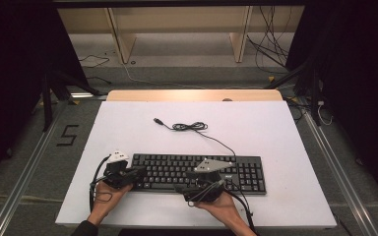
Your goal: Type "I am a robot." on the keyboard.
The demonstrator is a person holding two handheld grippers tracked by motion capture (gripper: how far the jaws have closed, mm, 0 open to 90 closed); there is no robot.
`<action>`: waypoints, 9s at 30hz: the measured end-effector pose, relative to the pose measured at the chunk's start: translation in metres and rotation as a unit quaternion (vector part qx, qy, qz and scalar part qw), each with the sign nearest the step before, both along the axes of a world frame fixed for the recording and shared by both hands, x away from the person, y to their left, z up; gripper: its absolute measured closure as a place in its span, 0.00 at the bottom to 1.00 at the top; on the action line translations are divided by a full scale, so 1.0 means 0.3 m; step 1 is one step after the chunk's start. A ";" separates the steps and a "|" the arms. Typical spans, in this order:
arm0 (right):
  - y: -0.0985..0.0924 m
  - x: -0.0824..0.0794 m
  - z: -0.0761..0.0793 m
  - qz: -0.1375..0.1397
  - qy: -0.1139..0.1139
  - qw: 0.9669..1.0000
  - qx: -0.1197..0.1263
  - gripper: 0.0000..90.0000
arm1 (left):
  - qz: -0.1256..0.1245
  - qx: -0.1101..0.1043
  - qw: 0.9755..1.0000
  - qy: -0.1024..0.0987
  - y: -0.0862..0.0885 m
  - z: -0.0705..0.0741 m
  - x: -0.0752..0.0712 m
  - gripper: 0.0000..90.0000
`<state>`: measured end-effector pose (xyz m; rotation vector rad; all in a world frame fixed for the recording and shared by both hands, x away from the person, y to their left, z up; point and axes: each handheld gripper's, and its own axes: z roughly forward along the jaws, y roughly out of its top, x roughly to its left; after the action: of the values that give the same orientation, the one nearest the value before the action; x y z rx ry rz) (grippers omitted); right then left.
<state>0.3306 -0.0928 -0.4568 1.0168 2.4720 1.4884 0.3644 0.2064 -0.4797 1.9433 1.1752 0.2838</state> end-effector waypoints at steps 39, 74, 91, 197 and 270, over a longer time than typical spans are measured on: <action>-0.003 -0.011 -0.006 0.000 0.001 1.000 -0.003 0.40 | 0.003 0.009 1.000 0.002 -0.006 0.001 -0.004 0.99; 0.013 0.015 -0.019 -0.001 0.004 1.000 -0.007 0.45 | 0.004 -0.070 0.997 -0.026 0.022 0.054 -0.041 0.48; 0.036 0.033 -0.042 0.001 0.011 1.000 -0.025 0.76 | 0.001 -0.086 0.996 -0.040 0.027 0.066 -0.065 0.38; 0.020 0.061 -0.036 -0.019 0.018 1.000 -0.008 0.60 | -0.009 -0.094 0.994 -0.049 0.035 0.057 -0.100 0.27; 0.006 0.181 -0.017 -0.062 0.018 0.997 -0.041 0.86 | -0.017 -0.093 0.994 -0.053 0.023 0.064 -0.110 0.27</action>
<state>0.3848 -0.0911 -0.4619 1.1684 2.4209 1.3324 0.3314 0.2133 -0.4604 1.7634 1.0592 0.2467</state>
